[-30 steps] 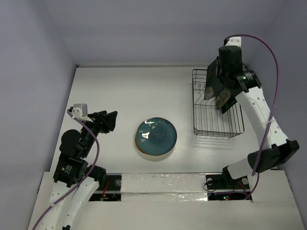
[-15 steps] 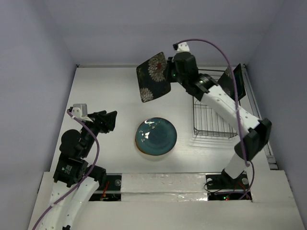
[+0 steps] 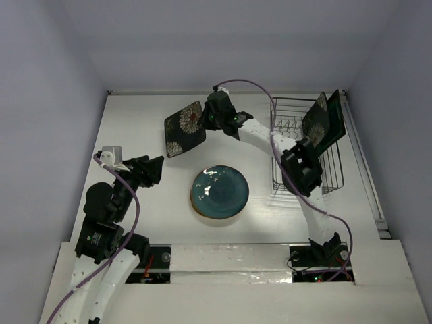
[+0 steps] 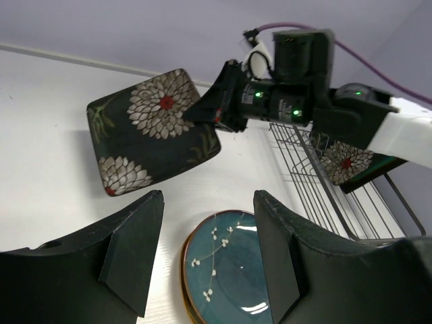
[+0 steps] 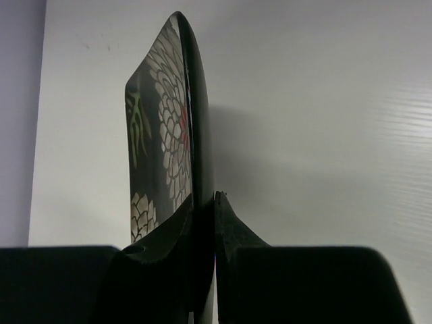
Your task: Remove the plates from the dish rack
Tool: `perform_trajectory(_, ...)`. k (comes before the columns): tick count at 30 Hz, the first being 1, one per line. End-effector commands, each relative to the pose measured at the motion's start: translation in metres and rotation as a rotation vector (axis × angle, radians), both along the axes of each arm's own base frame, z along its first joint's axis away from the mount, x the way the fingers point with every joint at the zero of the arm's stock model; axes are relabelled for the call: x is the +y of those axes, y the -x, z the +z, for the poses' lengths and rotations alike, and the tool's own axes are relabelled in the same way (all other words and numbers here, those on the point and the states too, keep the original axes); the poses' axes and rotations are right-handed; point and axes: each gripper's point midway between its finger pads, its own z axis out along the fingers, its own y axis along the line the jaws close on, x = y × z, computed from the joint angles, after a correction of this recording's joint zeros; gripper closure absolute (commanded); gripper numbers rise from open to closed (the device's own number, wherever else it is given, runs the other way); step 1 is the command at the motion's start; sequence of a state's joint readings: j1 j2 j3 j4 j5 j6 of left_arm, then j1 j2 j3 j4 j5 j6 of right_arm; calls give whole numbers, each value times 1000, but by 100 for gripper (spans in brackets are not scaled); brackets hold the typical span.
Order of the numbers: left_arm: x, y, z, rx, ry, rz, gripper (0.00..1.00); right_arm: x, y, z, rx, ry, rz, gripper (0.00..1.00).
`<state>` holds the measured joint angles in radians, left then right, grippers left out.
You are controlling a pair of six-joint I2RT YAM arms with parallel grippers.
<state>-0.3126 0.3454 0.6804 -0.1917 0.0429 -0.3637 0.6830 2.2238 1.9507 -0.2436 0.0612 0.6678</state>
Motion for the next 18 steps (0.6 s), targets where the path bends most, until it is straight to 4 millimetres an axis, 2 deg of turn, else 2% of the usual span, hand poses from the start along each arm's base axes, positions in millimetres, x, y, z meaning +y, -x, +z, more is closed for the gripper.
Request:
perform_trajectory(1,1,-3,10,-41,7,6,48,46,-7,118,-185,-334,62,100)
perform_trajectory(6,1,-3,9,-39,6,6,48,50,-12,81,-131,-299,56,100)
perform_trajectory(7,0,-3,10,-41,5,5,48,54,-6,68,-110,-287,62,98)
perform_trajectory(9,1,-3,9,-38,4,6,48,52,-6,57,-95,-279,52,87)
perform_trajectory(13,0,-4,8,-33,4,8,48,51,-6,33,-67,-241,52,73)
perform_trajectory(14,1,-4,8,-33,4,7,48,51,-6,20,-42,-214,50,69)
perform_trajectory(18,1,-4,8,-33,4,12,48,47,-6,-8,7,-146,43,67)
